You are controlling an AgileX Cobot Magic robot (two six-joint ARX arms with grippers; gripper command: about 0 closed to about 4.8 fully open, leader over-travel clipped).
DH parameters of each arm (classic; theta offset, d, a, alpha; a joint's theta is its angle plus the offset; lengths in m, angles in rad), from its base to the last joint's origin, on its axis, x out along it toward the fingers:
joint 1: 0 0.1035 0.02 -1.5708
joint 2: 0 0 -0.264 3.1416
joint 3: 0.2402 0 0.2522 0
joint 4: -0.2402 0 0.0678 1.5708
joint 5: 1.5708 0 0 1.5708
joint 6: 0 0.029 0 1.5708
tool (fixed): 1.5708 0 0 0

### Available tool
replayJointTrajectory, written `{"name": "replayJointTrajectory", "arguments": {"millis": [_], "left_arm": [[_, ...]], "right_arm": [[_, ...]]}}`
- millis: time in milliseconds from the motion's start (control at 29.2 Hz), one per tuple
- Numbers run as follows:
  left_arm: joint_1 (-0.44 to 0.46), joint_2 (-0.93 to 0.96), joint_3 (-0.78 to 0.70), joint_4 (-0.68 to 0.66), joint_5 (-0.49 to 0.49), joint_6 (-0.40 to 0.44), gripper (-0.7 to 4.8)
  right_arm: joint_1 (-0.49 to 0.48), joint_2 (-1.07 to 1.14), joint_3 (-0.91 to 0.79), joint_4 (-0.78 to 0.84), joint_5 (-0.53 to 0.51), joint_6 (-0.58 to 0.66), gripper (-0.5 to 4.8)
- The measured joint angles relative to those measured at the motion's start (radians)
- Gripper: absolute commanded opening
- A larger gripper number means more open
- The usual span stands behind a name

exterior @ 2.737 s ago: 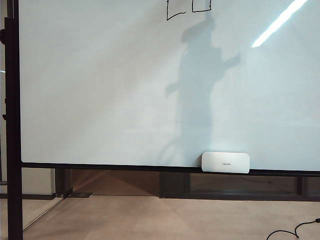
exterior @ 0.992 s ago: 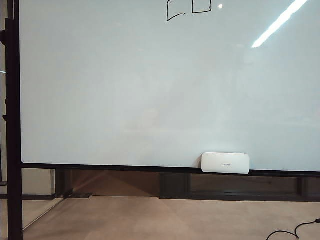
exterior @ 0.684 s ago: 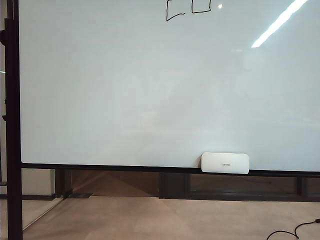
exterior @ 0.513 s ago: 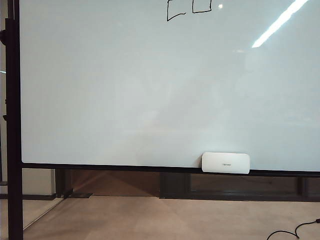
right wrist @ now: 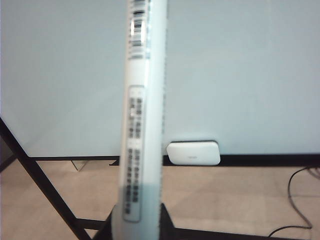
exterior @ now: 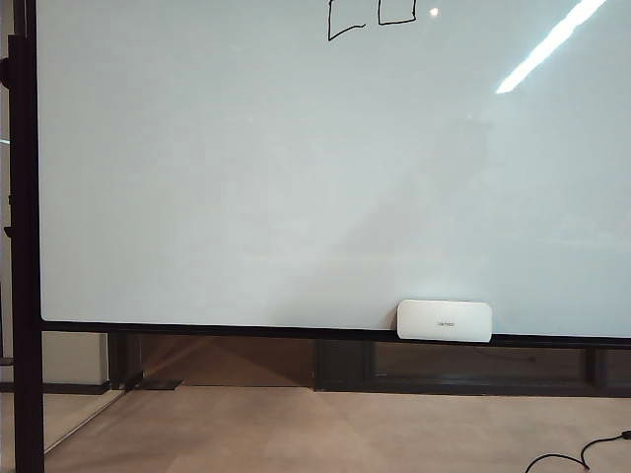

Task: Reach to the right to find the marker pen, pick it up, and write the number 20 on the whiteboard.

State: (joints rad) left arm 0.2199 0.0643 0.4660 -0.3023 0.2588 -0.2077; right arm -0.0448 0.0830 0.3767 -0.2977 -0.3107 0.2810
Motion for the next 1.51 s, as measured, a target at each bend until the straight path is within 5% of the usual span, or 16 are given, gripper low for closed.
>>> {"name": "replayJointTrajectory", "arguments": {"millis": [274, 1506], "left_arm": [[0.0, 0.0, -0.127, 0.037, -0.035, -0.011, -0.05], [-0.001, -0.002, -0.372, 0.113, 0.094, 0.034, -0.05]], "right_arm": [[0.0, 0.0, -0.152, 0.182, 0.0, 0.021, -0.01], [0.0, 0.004, -0.364, 0.195, 0.019, -0.093, -0.01]]}}
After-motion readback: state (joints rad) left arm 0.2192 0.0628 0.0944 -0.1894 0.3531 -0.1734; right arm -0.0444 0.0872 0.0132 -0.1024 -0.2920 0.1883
